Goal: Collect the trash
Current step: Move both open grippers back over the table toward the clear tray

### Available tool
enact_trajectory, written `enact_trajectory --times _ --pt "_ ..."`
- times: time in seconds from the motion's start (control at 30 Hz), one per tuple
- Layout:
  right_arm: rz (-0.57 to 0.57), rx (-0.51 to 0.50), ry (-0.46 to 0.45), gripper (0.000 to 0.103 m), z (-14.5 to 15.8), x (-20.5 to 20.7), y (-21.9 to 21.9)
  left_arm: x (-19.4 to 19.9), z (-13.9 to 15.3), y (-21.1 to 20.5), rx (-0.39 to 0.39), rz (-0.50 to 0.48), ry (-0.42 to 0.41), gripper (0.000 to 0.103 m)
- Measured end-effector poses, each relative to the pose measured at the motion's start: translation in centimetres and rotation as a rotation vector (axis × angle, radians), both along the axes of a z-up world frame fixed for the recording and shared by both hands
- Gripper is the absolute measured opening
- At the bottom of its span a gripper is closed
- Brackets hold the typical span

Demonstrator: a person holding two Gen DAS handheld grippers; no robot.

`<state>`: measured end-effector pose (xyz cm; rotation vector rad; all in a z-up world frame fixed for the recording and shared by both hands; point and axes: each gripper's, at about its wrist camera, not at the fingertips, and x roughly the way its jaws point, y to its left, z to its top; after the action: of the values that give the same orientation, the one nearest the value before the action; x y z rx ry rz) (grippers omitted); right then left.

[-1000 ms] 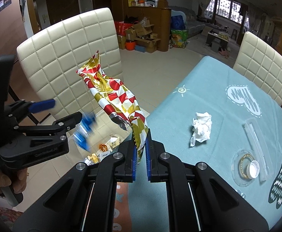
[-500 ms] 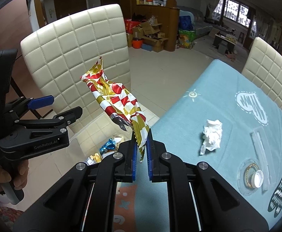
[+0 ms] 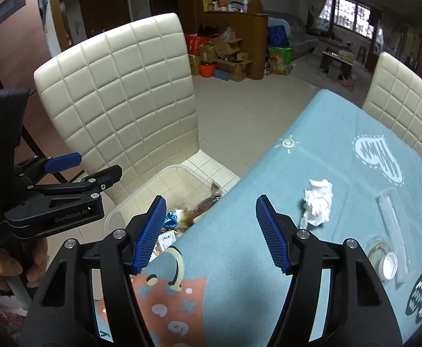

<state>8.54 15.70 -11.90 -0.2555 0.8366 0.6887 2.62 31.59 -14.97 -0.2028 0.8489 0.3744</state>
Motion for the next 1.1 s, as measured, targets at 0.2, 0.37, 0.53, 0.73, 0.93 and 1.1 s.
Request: enact_trajectory --times 0.2,0.37,0.53,0.73,0.93,1.1 --pt "-0.038 -0.005 0.000 0.066 0.1 -0.3 -2.0 0.5 0.3 -1.9 0.014 -0.038 0.001 0.079" --pt "-0.102 0.006 0.001 0.066 0.3 -0.4 -5.4 0.9 0.6 -4.6 0.014 -0.088 0.002 0.079" --pt "-0.161 0.013 -0.001 0.066 0.5 -0.9 -8.9 1.3 1.1 -8.0 0.020 -0.150 -0.002 0.079" --pt "-0.217 0.016 -0.012 0.066 0.8 -2.0 -13.5 1.7 1.5 -12.3 0.024 -0.214 -0.003 0.079" --pt "-0.283 0.023 -0.034 0.066 1.6 -2.7 -18.1 2.1 2.3 -16.9 0.033 -0.288 -0.018 0.079" --pt "-0.356 0.021 -0.042 0.066 1.9 -2.8 -22.0 2.4 2.9 -20.7 0.052 -0.349 -0.022 0.079"
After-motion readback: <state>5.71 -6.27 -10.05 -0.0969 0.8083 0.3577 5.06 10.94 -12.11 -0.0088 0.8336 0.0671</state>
